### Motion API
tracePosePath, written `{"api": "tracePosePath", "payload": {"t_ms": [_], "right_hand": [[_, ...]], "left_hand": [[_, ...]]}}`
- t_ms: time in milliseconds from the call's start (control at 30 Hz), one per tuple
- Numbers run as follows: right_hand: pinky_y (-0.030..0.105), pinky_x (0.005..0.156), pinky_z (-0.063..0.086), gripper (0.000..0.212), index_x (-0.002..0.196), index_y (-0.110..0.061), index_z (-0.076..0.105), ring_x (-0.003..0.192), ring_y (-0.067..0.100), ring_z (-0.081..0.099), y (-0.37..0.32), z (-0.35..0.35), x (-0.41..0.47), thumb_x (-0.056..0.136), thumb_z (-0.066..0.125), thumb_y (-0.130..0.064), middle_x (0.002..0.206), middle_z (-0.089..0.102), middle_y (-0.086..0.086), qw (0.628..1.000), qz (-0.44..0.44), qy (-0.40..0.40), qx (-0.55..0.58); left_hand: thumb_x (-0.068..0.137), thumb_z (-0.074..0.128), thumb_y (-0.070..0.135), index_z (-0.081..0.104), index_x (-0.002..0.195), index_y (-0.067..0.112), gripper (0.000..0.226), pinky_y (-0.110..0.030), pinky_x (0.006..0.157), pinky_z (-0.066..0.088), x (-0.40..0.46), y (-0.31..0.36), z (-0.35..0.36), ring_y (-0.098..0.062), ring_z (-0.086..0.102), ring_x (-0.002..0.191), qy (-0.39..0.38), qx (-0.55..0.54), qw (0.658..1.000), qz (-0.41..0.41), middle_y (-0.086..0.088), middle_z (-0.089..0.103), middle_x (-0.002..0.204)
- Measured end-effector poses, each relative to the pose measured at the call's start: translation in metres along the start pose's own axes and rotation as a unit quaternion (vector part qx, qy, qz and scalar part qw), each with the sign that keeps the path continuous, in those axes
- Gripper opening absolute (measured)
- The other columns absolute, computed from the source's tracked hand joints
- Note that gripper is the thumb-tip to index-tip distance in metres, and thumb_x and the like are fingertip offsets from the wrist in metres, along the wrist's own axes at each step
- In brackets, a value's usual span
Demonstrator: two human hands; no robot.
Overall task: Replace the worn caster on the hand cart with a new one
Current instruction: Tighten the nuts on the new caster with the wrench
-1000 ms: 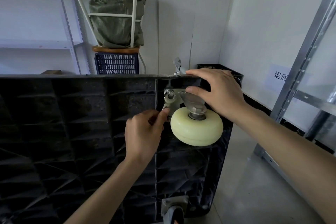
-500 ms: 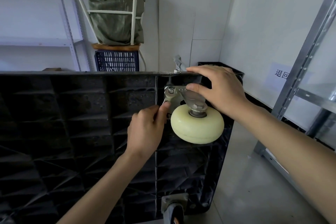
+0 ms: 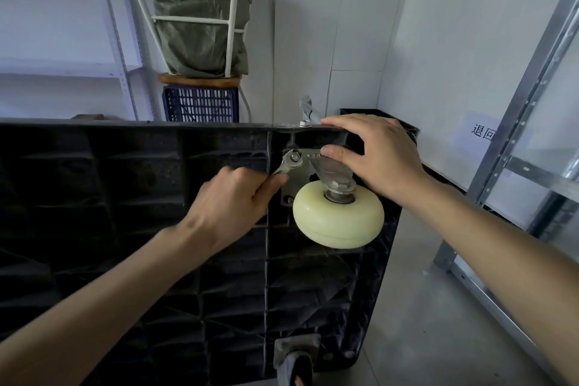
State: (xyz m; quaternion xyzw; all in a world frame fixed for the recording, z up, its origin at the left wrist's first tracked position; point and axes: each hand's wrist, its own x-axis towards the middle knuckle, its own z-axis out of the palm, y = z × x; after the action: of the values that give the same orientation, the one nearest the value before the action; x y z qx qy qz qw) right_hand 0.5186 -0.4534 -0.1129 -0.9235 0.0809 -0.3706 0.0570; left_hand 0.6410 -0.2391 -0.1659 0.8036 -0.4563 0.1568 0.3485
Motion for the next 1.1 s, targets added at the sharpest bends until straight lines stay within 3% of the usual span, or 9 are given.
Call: {"api": "tracePosePath", "payload": {"t_ms": [133,633,933,1100], "right_hand": [[0.036,0.111,0.035,0.049,0.135,-0.040,0.061,0.129,0.012,0.055,-0.001,-0.001,0.000,0.090,0.063,-0.059,0.135,0.064,-0.016,1.000,0.003,0.000,0.003],[0.027,0.104,0.028,0.050,0.135,-0.041,0.061,0.129,0.012,0.053,0.000,0.001,0.000,0.089,0.063,-0.059,0.136,0.063,-0.017,1.000,0.009,-0.004,0.001],[0.023,0.102,0.025,0.050,0.135,-0.040,0.061,0.130,0.011,0.051,-0.002,-0.001,-0.001,0.089,0.063,-0.059,0.136,0.063,-0.017,1.000,0.014,-0.007,-0.003],[0.023,0.103,0.024,0.050,0.136,-0.039,0.061,0.131,0.012,0.052,-0.004,-0.002,-0.001,0.090,0.063,-0.059,0.138,0.062,-0.016,1.000,0.013,-0.015,-0.006]], "left_hand": [[0.097,0.041,0.060,0.051,0.059,0.017,0.059,-0.037,0.055,0.052,0.000,0.000,-0.002,-0.014,0.056,0.050,0.001,0.017,1.000,0.007,0.006,0.057,0.051],[0.101,0.044,0.057,0.050,0.056,0.015,0.062,-0.048,0.056,0.053,-0.004,0.002,-0.003,-0.021,0.057,0.046,-0.016,-0.044,0.999,-0.003,-0.002,0.058,0.049],[0.100,0.036,0.060,0.050,0.061,0.016,0.061,-0.041,0.057,0.053,-0.007,0.009,-0.004,-0.017,0.057,0.051,0.003,0.005,1.000,-0.027,0.002,0.061,0.054],[0.101,0.042,0.054,0.046,0.059,0.019,0.056,-0.042,0.049,0.045,-0.012,0.006,-0.002,-0.019,0.050,0.046,0.018,-0.051,0.999,-0.005,0.000,0.055,0.051]]}}
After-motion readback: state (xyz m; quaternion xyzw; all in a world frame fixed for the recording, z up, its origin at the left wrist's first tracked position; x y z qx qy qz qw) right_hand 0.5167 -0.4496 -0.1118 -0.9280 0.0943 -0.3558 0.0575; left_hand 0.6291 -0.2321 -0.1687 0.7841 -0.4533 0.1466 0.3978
